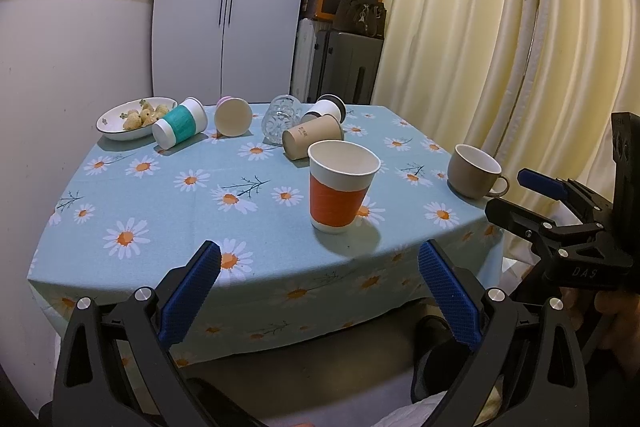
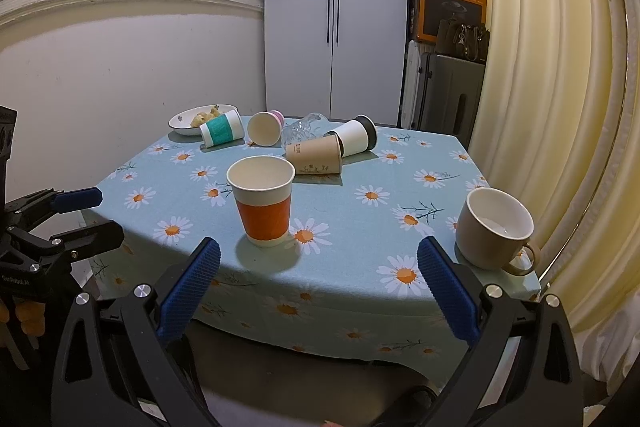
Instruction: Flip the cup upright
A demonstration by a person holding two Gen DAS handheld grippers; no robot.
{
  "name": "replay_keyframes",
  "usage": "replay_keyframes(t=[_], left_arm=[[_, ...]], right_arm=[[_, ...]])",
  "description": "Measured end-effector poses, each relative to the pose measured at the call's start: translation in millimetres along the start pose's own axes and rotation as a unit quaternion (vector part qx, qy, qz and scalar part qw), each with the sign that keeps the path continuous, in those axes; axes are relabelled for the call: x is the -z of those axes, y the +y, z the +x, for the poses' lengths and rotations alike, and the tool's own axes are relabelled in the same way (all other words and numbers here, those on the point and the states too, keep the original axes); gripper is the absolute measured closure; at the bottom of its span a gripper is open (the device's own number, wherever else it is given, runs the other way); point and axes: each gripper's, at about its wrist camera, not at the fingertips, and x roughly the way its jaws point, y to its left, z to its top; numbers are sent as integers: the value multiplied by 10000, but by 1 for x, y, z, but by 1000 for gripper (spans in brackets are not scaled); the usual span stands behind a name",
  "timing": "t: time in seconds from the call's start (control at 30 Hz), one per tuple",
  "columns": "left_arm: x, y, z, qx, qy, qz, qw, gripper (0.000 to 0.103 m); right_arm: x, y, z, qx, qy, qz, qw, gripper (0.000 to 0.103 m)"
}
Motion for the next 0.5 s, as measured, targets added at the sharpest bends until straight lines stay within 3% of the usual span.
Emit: replay_keyframes(t=[0.5], left_arm=[[1,0,-1,-3,15,23,10000,7]], right_arm=[[3,-4,3,20,55,-34,10000,5]])
